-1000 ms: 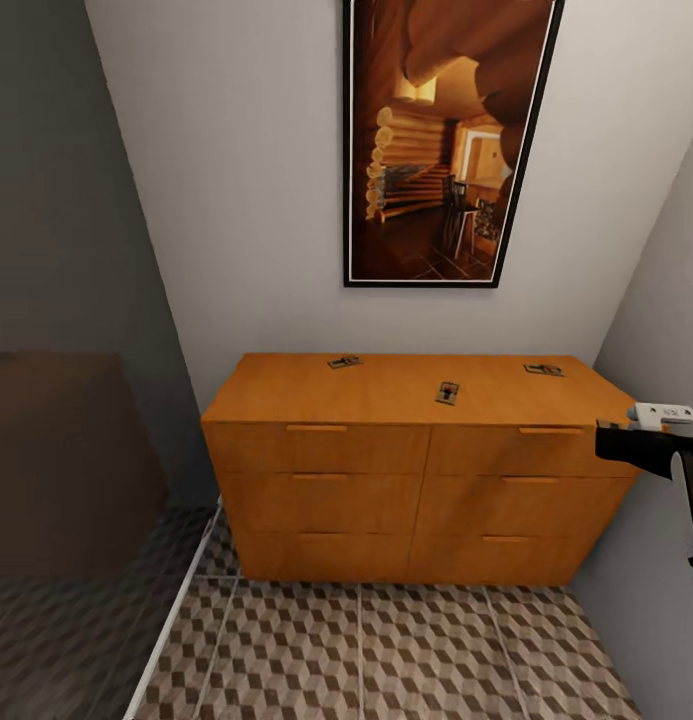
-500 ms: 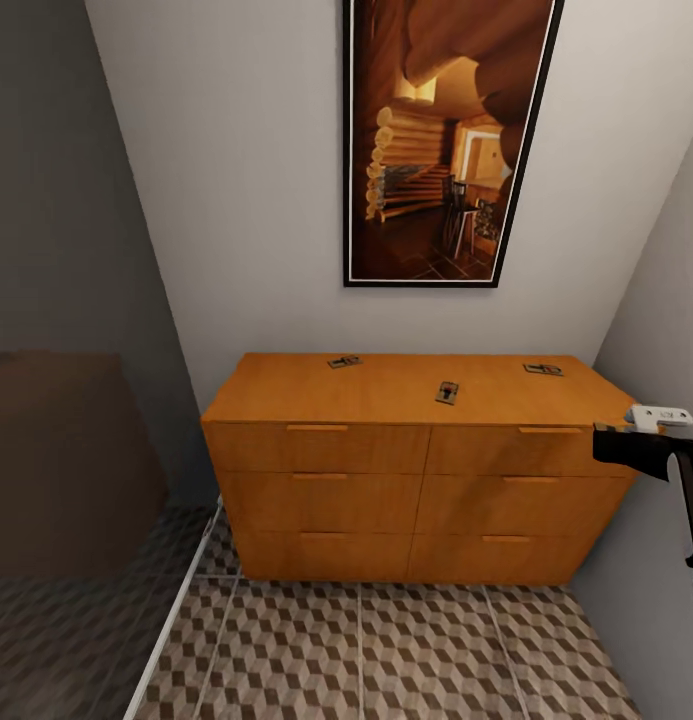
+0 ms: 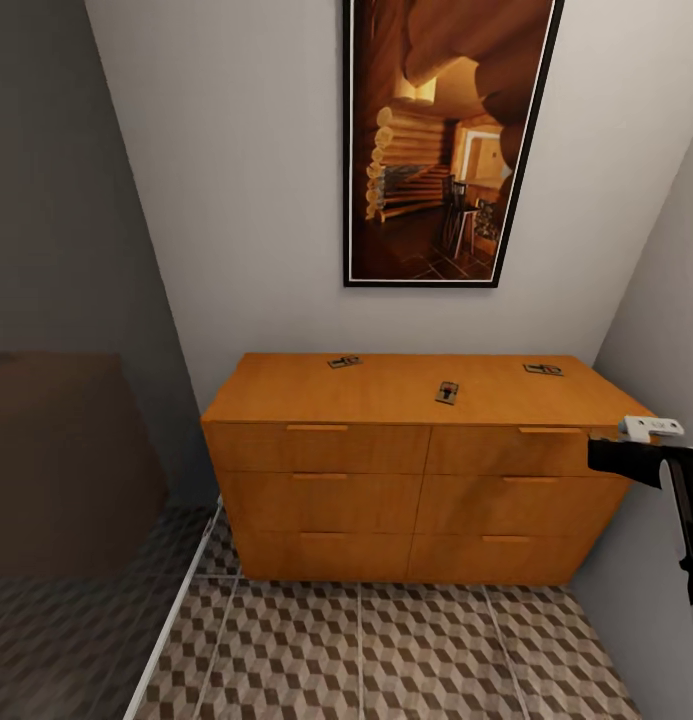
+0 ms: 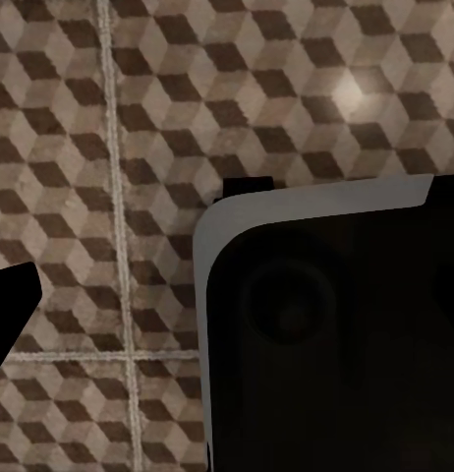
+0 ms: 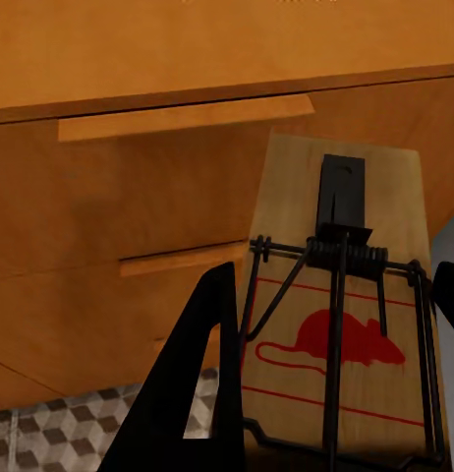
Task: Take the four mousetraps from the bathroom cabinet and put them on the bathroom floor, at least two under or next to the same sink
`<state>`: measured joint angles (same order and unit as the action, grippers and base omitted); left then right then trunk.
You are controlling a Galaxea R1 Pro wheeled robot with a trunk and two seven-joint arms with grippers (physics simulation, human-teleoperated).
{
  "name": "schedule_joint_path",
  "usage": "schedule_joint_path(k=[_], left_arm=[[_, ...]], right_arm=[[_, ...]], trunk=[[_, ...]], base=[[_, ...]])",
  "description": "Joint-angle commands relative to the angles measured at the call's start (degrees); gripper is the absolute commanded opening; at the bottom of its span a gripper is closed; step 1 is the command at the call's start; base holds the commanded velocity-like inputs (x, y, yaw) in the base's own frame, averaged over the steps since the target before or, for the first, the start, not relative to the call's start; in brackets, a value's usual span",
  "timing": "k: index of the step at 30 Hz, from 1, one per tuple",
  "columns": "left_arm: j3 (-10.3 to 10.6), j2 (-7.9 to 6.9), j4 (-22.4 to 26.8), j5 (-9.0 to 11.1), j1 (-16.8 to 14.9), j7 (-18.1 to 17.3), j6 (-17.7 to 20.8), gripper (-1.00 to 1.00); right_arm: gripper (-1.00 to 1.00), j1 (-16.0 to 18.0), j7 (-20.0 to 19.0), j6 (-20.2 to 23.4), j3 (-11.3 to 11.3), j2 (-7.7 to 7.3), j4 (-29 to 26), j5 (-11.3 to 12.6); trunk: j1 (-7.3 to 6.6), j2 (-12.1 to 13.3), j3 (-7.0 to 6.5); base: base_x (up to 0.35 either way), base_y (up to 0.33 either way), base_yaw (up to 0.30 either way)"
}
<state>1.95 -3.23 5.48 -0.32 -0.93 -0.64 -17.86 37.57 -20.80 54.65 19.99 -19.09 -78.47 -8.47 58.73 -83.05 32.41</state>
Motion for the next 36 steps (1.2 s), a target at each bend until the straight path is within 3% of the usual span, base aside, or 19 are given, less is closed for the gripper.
schedule_joint_path(k=[1,15,36], left_arm=[[0.16,-0.02,-0.04,-0.03,-0.03,-0.06,-0.2,1.0],[0.16,-0.06,-0.1,-0.03,-0.03,-0.06,-0.16,1.0],[0.09,-0.11,-0.03,-0.03,-0.03,-0.05,-0.16,1.0]], right_arm=[[-1.0,0.05,-0.55,-0.31,0.05,0.01,0.24,-0.58],[-1.0,0.03,-0.56,-1.96,0.05,0.02,3.9,-0.83],[-1.0,0.05,-0.63,-9.39,0.0,0.02,13.37,-0.93]], trunk=[[0.0,-0.03,0.06],[0.0,-0.03,0.06],[0.0,-0.03,0.06]], base=[[0.0,0.0,0.0],[0.0,0.0,0.0],[0.0,0.0,0.0]])
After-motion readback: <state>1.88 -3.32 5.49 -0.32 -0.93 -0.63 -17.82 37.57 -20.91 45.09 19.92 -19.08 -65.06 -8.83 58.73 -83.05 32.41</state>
